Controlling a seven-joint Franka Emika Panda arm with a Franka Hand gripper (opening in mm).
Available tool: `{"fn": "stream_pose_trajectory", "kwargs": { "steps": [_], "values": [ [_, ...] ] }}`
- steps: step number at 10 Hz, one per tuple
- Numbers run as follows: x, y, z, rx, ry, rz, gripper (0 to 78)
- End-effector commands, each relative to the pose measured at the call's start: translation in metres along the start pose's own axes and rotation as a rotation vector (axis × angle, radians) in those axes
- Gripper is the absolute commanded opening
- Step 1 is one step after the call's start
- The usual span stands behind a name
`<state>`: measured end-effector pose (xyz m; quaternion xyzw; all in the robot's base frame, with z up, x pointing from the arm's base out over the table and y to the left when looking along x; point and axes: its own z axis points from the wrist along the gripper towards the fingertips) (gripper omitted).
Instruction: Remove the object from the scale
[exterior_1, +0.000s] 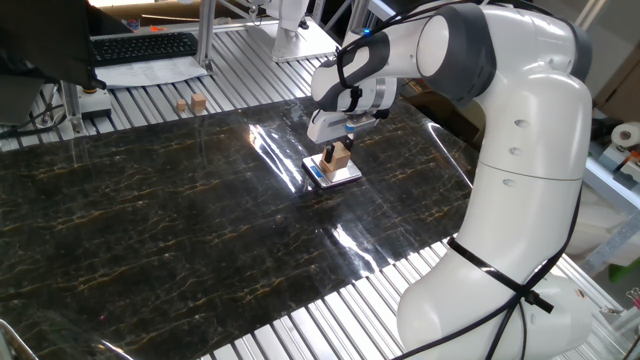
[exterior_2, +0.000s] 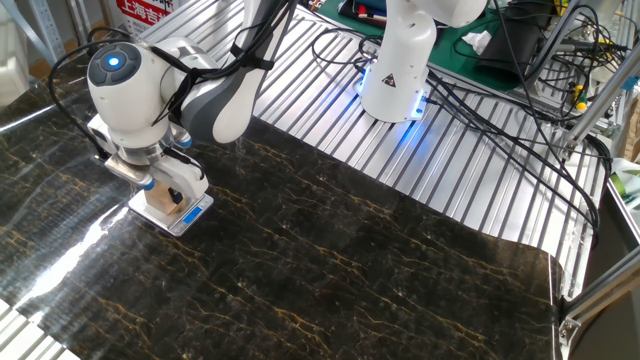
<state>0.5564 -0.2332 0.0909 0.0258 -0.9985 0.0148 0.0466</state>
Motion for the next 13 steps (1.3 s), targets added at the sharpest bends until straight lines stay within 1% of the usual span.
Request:
{"fn": "stream_pose_trajectory", "kwargs": {
  "steps": [1, 2, 6, 10, 12, 13],
  "values": [
    [0.001, 0.001, -0.026, -0.005, 0.009, 0.013, 1.1],
    [0.001, 0.001, -0.028, -0.005, 0.01, 0.015, 1.1],
    [0.001, 0.001, -0.028, -0.004, 0.009, 0.022, 1.1],
    [0.007, 0.023, -0.037, -0.009, 0.016, 0.06, 1.1],
    [0.006, 0.038, -0.041, -0.009, 0.014, 0.066, 1.1],
    [0.004, 0.047, -0.042, -0.002, 0.012, 0.059, 1.1]
  ]
}}
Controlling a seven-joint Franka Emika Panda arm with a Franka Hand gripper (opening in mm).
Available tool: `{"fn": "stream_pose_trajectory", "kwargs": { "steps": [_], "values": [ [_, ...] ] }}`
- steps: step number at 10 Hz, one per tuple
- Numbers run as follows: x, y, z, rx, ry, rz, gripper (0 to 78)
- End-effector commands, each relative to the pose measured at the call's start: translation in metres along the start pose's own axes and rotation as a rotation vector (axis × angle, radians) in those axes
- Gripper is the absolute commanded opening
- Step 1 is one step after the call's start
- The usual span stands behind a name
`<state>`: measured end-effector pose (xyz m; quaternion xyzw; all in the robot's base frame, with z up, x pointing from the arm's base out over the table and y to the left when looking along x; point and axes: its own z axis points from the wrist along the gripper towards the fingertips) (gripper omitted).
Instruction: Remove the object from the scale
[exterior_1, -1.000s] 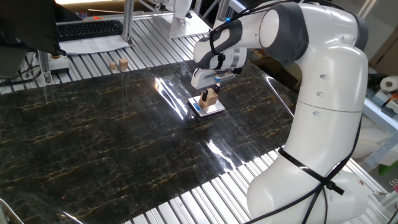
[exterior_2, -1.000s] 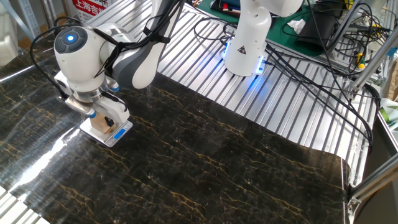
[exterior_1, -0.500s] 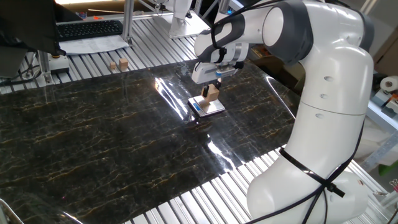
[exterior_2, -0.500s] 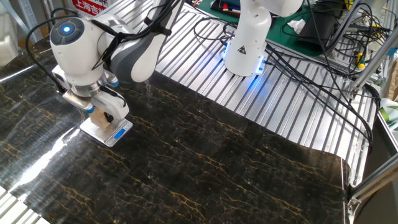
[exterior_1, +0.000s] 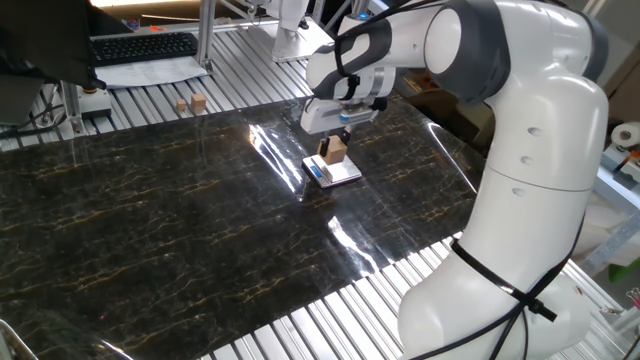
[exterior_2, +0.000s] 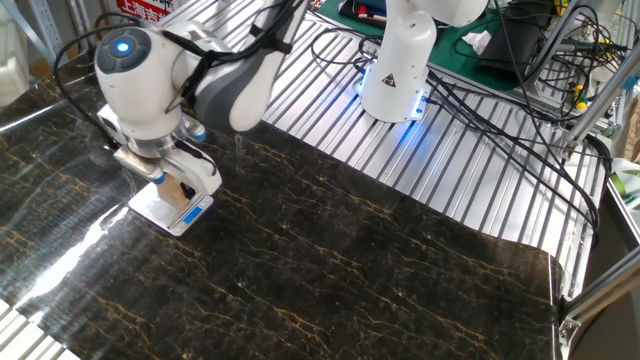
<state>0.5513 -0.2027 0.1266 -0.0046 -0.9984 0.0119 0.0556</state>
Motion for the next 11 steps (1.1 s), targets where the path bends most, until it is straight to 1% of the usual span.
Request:
{"fn": "stream_pose_trajectory", "kwargs": {
  "steps": [1, 2, 3, 4, 7, 8, 9, 10, 11],
  "values": [
    [-0.003, 0.027, -0.005, 0.007, -0.012, -0.011, 1.1],
    [-0.006, 0.035, -0.003, 0.007, -0.019, -0.02, 1.1],
    [-0.009, 0.042, -0.001, 0.007, -0.019, -0.027, 1.1],
    [-0.01, 0.045, -0.001, 0.007, -0.019, -0.03, 1.1],
    [-0.011, 0.066, -0.008, 0.006, -0.02, -0.033, 1.1],
    [-0.01, 0.073, -0.01, -0.001, -0.031, -0.034, 1.1],
    [-0.009, 0.074, -0.011, -0.001, -0.035, -0.035, 1.1],
    [-0.005, 0.08, -0.012, -0.003, -0.057, -0.033, 1.1],
    [-0.004, 0.082, -0.014, -0.01, -0.057, -0.035, 1.1]
  ]
}}
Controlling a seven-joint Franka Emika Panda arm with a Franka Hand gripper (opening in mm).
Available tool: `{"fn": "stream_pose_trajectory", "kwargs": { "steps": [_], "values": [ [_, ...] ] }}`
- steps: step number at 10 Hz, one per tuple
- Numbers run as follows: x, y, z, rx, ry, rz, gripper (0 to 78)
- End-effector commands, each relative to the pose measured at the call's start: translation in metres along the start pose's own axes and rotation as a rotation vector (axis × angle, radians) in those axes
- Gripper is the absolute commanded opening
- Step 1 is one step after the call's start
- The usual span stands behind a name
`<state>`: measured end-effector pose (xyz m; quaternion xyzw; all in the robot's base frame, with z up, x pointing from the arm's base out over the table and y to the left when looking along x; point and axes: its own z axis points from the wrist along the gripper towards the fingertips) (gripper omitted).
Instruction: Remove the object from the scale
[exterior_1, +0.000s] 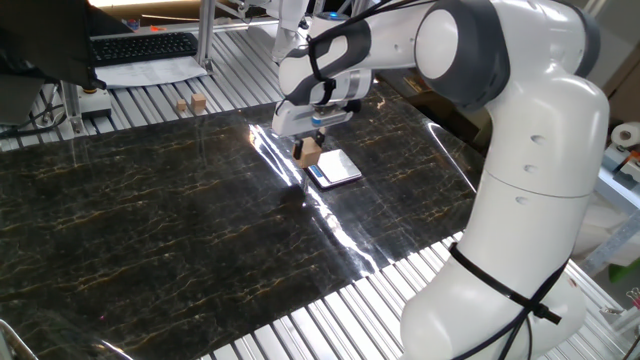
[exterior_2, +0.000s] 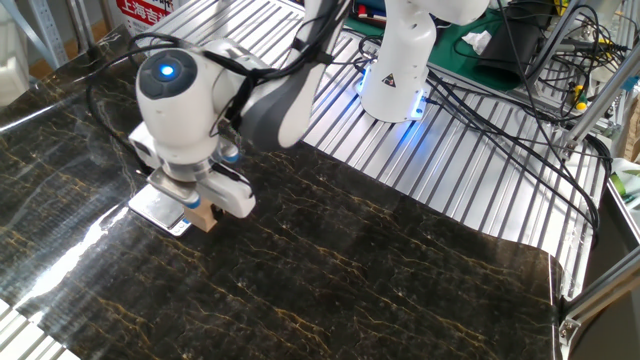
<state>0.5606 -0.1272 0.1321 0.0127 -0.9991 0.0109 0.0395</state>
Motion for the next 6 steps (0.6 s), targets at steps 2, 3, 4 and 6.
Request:
{"fn": "stream_pose_trajectory", "kwargs": {
  "steps": [2, 3, 4, 6],
  "values": [
    [0.007, 0.015, -0.008, -0.013, -0.018, 0.015, 1.1],
    [0.008, 0.017, -0.008, -0.013, -0.018, 0.018, 1.1],
    [0.009, 0.022, -0.007, -0.014, -0.013, 0.015, 1.1],
    [0.009, 0.022, -0.006, -0.019, 0.02, 0.014, 1.1]
  ]
}}
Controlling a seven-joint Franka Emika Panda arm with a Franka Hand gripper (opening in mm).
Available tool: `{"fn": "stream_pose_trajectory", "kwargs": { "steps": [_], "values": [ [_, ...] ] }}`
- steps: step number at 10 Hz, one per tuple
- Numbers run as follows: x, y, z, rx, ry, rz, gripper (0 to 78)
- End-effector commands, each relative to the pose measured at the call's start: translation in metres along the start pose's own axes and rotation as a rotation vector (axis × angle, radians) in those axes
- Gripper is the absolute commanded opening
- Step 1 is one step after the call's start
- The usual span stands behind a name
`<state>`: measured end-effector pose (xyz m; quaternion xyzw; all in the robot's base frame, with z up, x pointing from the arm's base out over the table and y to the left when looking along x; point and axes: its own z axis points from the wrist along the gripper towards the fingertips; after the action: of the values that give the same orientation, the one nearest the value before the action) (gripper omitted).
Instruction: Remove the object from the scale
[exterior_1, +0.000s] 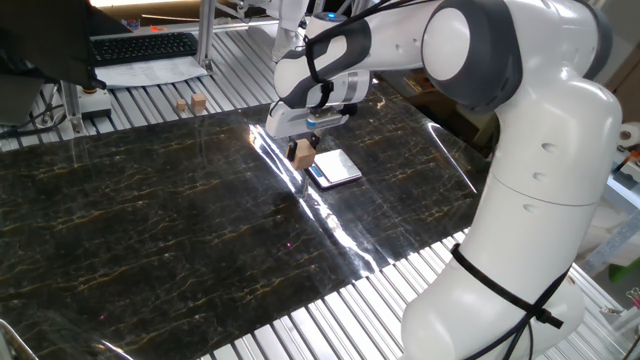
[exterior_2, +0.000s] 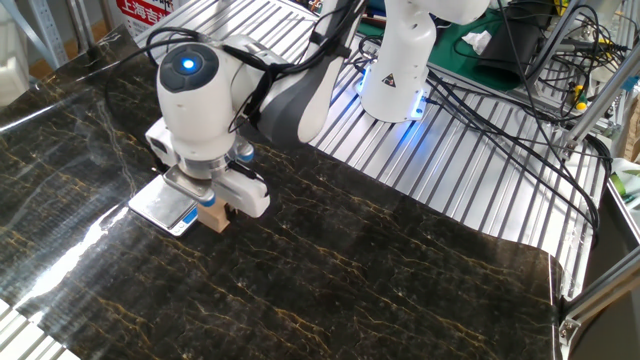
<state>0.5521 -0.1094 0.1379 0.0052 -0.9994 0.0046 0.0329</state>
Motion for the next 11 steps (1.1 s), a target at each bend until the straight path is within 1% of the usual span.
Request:
{"fn": "stream_pose_trajectory", "kwargs": {
  "steps": [1, 2, 3, 4, 6, 7, 8, 10, 11],
  "values": [
    [0.0, 0.004, -0.001, 0.001, 0.045, 0.008, 1.1],
    [0.0, 0.004, -0.001, 0.002, 0.051, 0.009, 1.1],
    [0.0, 0.004, -0.001, 0.004, 0.064, -0.008, 1.1],
    [0.0, 0.004, -0.001, 0.007, 0.089, -0.039, 1.1],
    [0.0, 0.004, -0.001, 0.023, 0.09, -0.09, 1.1],
    [0.0, 0.004, -0.001, 0.021, 0.093, -0.129, 1.1],
    [-0.001, -0.001, 0.001, 0.015, 0.092, -0.136, 1.1],
    [0.0, 0.012, 0.01, 0.02, 0.104, -0.095, 1.1],
    [0.003, 0.019, 0.012, 0.017, 0.107, -0.073, 1.1]
  ]
}}
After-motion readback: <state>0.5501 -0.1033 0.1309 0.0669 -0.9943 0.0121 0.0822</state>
